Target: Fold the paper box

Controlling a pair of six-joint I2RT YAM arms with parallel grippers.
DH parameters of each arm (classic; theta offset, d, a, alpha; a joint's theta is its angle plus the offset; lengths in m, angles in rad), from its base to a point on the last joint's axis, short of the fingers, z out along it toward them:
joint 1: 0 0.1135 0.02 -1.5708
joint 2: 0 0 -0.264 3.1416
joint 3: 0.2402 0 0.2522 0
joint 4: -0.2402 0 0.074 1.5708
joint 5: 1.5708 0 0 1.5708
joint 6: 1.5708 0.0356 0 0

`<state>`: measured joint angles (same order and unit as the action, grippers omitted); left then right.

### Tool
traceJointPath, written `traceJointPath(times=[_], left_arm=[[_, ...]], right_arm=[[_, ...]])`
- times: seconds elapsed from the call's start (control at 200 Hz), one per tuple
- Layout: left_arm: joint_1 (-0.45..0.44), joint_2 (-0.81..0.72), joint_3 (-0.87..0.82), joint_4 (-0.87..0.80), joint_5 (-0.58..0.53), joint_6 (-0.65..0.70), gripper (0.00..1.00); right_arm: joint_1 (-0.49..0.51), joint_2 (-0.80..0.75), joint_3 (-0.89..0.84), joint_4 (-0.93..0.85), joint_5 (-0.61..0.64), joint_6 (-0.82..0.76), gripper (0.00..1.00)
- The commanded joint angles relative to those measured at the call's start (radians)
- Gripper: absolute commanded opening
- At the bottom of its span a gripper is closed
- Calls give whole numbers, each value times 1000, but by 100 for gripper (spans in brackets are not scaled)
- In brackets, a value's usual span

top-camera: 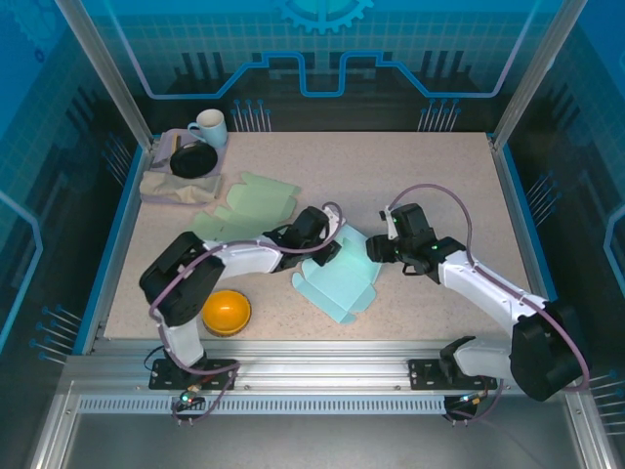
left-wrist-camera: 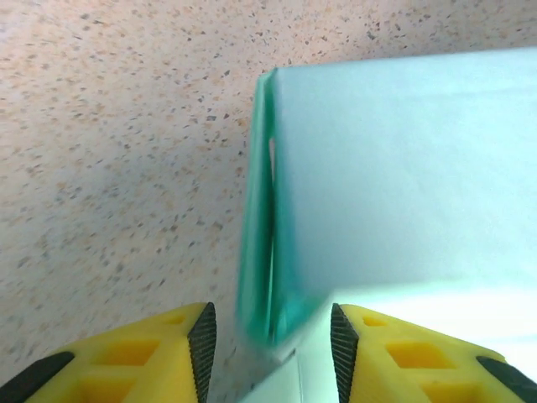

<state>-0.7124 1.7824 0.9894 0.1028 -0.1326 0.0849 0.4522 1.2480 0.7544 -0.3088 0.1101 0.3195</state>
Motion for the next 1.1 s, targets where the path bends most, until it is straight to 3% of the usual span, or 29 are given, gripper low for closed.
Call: traceJointPath(times=[0.0, 0.195, 0.38, 0.825, 1.095], left_arm=[[10, -113, -60, -12, 28, 6, 44], [62, -131, -84, -13, 108, 32, 43], [68, -63, -36, -33, 210, 143, 42], [101, 20, 15, 14, 191, 164, 38], [102, 28, 38, 53, 265, 90, 37]], right_arm=[[26, 36, -4, -78, 48, -2, 58], [36, 42, -4, -75, 45, -22, 58], [37, 44, 11, -70, 14, -49, 58], [38, 94, 24, -73, 5, -77, 58], [40, 109, 26, -69, -2, -76, 58]])
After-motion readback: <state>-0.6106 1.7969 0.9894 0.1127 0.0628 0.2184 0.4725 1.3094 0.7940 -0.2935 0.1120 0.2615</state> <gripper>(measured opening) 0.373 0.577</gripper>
